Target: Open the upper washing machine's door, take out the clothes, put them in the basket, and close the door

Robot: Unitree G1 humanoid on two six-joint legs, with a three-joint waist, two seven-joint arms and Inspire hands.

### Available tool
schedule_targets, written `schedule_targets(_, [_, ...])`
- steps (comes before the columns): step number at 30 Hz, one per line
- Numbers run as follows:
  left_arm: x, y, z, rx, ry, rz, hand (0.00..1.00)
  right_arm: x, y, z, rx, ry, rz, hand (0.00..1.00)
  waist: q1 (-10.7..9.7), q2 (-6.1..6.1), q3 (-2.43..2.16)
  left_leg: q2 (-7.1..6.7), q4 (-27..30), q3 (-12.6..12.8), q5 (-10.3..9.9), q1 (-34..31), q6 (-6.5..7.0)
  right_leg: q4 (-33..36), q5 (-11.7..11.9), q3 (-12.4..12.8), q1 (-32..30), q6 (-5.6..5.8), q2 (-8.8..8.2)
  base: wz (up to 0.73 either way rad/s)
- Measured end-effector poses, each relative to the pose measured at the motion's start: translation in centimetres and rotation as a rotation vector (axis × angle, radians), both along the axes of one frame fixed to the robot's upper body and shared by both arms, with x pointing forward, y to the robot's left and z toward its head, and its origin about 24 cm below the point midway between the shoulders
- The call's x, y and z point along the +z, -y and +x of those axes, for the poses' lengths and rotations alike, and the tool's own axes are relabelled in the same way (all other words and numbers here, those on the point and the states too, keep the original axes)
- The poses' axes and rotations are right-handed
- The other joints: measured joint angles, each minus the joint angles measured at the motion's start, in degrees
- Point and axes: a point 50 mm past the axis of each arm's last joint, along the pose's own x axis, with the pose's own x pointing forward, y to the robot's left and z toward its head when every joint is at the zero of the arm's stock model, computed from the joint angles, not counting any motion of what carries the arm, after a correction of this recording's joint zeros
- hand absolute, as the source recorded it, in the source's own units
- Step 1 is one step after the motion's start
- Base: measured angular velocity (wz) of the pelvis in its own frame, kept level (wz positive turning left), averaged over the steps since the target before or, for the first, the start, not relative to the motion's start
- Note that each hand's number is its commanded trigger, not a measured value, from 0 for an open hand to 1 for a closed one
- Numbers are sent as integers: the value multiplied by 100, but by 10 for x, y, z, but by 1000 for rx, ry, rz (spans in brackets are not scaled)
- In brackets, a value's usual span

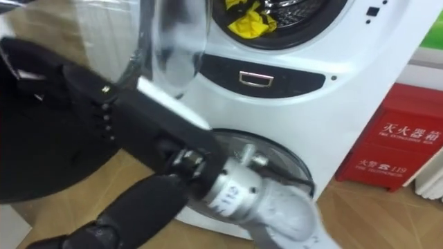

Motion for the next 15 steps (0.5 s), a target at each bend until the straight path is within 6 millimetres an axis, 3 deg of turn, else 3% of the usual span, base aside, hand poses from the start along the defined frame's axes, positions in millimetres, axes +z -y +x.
schedule_targets(6, [0, 6, 6, 4, 21, 3, 0, -28, -4, 14, -82, -125, -91, 0, 297, 31, 19, -5, -7, -20, 0, 7, 0, -1, 0, 1, 2, 0, -3, 0])
schedule_targets(9, [-1, 9, 9, 5, 27, -2, 0, -30, -5, 21, -118, -137, -100, 0, 396, 62, 31, -7, -8, -29, 0, -2, 0, -2, 0, -5, -5, 0, -5, 0])
schedule_targets(15, [-1, 10, 9, 5, 28, -5, 0, -25, -9, 26, -139, -116, -101, 0, 398, 90, 22, -18, -10, -108, 1, -5, 1, -2, 0, -120, 19, 0, -8, 7])
